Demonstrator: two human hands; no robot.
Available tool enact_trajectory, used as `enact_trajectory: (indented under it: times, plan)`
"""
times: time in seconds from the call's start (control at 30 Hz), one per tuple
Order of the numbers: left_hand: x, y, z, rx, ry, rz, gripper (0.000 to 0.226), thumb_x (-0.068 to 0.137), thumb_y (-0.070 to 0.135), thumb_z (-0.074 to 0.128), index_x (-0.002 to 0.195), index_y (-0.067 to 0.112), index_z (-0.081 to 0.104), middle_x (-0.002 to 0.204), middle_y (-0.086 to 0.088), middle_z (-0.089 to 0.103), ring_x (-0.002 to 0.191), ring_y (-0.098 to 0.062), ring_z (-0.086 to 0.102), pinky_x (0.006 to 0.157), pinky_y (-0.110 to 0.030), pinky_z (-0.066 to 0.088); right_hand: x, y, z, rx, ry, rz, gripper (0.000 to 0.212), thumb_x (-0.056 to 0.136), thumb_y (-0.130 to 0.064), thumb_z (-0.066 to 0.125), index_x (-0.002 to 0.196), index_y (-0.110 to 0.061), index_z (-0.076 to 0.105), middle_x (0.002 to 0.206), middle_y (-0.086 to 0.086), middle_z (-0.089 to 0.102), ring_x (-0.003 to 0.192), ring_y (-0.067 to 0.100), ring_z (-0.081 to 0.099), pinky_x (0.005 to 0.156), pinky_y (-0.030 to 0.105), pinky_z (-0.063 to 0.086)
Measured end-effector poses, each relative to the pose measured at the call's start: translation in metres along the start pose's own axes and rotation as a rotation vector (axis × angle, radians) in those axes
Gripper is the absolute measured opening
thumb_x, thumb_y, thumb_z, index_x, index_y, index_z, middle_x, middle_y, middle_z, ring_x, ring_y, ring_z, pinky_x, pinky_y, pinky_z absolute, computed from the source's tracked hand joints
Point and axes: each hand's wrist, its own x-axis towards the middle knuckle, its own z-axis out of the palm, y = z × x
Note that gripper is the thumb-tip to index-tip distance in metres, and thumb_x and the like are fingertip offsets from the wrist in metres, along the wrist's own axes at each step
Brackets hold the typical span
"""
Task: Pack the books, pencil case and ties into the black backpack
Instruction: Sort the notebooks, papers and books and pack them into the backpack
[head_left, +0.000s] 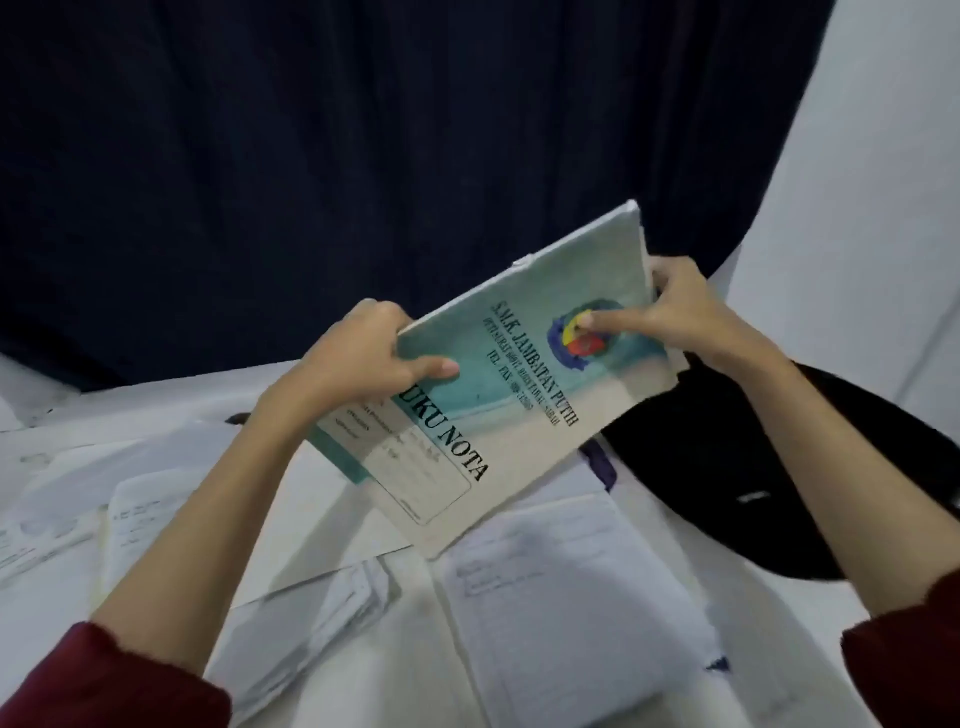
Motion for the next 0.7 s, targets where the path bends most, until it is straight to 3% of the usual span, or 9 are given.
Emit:
enact_trajectory:
  times: [0.1,0.23,0.3,0.43,0.5,0.53,0.6,0.67,0.7]
  plan:
    - [0.027,0.056,0.020,0.072,-0.090,0.106,0.026,0.076,0.045,0.073,0.070,0.022,0.062,0.069,0.001,0.066,0.060,-0.015,0.063,0.051,-0.030,0.049,-0.025,0.031,-0.059,0.148,-0.197,0.164,0.046,0.062,-0.024,0.080,0.104,-0.012,0.068,0.100,0.004,0.073,0.098,0.023,0.068,0.083,0.034,0.057]
    - [0.067,0.130,0.071,0.252,-0.083,0.194,0.038,0.078,0.051,0.070,0.067,0.016,0.058,0.061,0.001,0.056,0.052,-0.012,0.050,0.046,-0.025,0.034,-0.064,0.084,-0.124,0.292,-0.272,0.295,0.052,0.065,-0.011,0.081,0.113,-0.014,0.061,0.106,0.003,0.072,0.096,0.021,0.069,0.074,0.029,0.056]
    - [0.085,0.167,0.101,0.281,-0.094,0.192,0.039,0.077,0.052,0.070,0.065,0.018,0.054,0.061,0.003,0.054,0.054,-0.012,0.050,0.047,-0.026,0.034,-0.079,0.114,-0.152,0.326,-0.253,0.341,0.058,0.064,-0.006,0.082,0.117,-0.013,0.058,0.105,0.002,0.072,0.094,0.019,0.069,0.073,0.029,0.057]
    - [0.119,0.232,0.157,0.228,-0.115,0.197,0.035,0.073,0.054,0.073,0.066,0.023,0.056,0.063,0.007,0.056,0.061,-0.013,0.054,0.050,-0.026,0.034,-0.105,0.166,-0.211,0.414,-0.153,0.347,0.046,0.068,0.000,0.077,0.107,-0.019,0.060,0.099,0.001,0.073,0.089,0.019,0.070,0.069,0.028,0.057]
    - [0.128,0.250,0.177,0.200,-0.057,0.217,0.033,0.071,0.055,0.074,0.087,0.027,0.065,0.082,0.010,0.064,0.081,-0.013,0.059,0.062,-0.028,0.041,-0.113,0.186,-0.231,0.453,-0.096,0.369,0.037,0.075,0.008,0.069,0.101,-0.019,0.062,0.090,-0.001,0.074,0.080,0.015,0.071,0.064,0.025,0.057]
    - [0.130,0.257,0.190,0.194,-0.005,0.245,0.041,0.073,0.051,0.074,0.105,0.028,0.063,0.101,0.008,0.063,0.096,-0.015,0.057,0.075,-0.032,0.045,-0.117,0.198,-0.242,0.478,-0.065,0.392,0.035,0.078,0.011,0.064,0.098,-0.018,0.062,0.085,-0.002,0.074,0.076,0.014,0.071,0.061,0.024,0.056]
    - [0.122,0.265,0.217,0.085,0.178,0.339,0.052,0.077,0.036,0.075,0.123,0.026,0.055,0.125,0.002,0.051,0.113,-0.018,0.047,0.096,-0.035,0.039,-0.123,0.219,-0.260,0.533,-0.013,0.444,0.032,0.080,0.013,0.059,0.096,-0.015,0.063,0.079,-0.003,0.074,0.072,0.015,0.071,0.057,0.023,0.055]
    - [0.098,0.272,0.239,-0.164,0.325,0.373,0.033,0.080,0.031,0.072,0.111,0.024,0.061,0.116,0.004,0.052,0.106,-0.010,0.048,0.094,-0.022,0.037,-0.130,0.239,-0.275,0.598,0.031,0.506,0.029,0.080,0.011,0.059,0.097,-0.012,0.063,0.078,0.000,0.074,0.071,0.019,0.071,0.054,0.025,0.055]
    - [0.084,0.273,0.250,-0.292,0.289,0.342,0.022,0.080,0.035,0.070,0.099,0.025,0.065,0.105,0.008,0.057,0.097,-0.005,0.052,0.086,-0.015,0.039,-0.133,0.248,-0.281,0.629,0.056,0.541,0.028,0.081,0.011,0.058,0.097,-0.011,0.062,0.076,0.001,0.074,0.069,0.019,0.071,0.053,0.025,0.055]
